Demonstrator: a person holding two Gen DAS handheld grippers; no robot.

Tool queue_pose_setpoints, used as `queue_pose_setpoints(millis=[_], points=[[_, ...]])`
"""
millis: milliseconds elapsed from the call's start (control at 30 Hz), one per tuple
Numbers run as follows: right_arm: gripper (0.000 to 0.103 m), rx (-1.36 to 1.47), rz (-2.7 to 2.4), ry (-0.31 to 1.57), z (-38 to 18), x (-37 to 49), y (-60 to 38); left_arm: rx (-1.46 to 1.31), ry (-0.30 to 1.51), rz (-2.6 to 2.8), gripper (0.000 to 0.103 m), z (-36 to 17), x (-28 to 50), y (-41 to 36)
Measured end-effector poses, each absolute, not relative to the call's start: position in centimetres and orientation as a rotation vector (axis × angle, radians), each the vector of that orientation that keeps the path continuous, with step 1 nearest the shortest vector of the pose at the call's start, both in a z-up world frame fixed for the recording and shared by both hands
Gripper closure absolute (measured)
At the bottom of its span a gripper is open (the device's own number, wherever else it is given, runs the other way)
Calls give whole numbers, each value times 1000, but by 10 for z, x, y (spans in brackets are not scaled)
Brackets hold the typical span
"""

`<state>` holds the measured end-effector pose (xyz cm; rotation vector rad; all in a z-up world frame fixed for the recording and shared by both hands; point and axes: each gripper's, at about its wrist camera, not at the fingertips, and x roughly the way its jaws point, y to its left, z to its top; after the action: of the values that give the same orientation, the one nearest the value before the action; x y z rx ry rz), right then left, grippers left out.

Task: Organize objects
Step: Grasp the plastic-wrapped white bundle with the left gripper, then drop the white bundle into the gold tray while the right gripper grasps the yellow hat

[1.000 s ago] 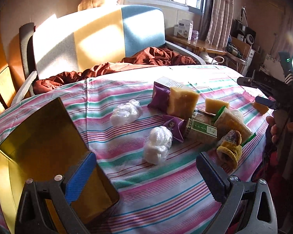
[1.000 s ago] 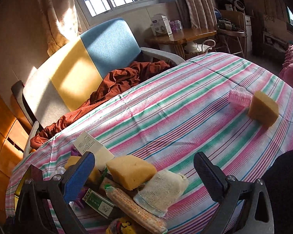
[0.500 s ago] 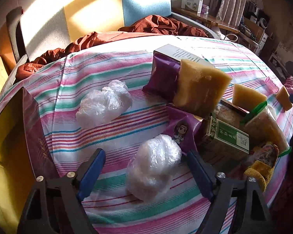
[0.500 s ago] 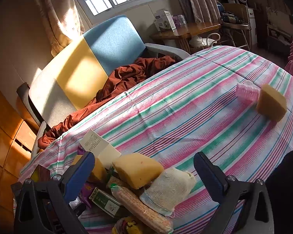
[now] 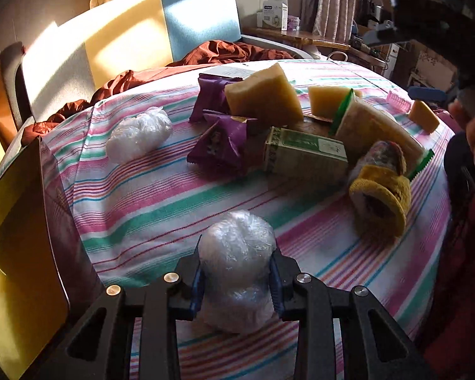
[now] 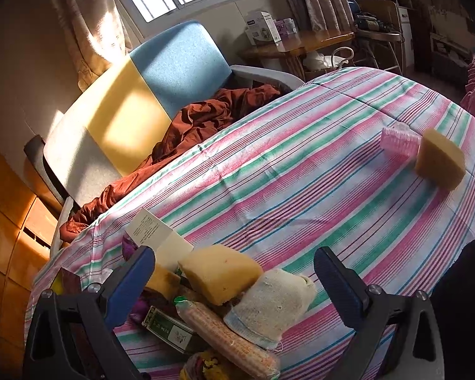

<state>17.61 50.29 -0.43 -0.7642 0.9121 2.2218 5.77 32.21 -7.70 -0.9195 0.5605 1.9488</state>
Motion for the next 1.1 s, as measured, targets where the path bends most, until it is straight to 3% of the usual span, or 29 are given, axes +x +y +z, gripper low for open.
queue_pose_setpoints(millis=[467, 800, 1000, 1100], points=[[8, -803, 2248, 989, 1, 195, 478, -894, 535, 1942, 69, -78, 57, 320], [14, -1198, 2129, 1053, -39, 175, 440, -909, 494, 1929, 69, -77, 55, 309], [15, -1261, 2075, 994, -52, 158, 433, -913, 472, 1921, 69, -78, 55, 300], [21, -1285, 2089, 965, -48, 157, 427, -917, 465, 1919, 69, -78, 56, 298]])
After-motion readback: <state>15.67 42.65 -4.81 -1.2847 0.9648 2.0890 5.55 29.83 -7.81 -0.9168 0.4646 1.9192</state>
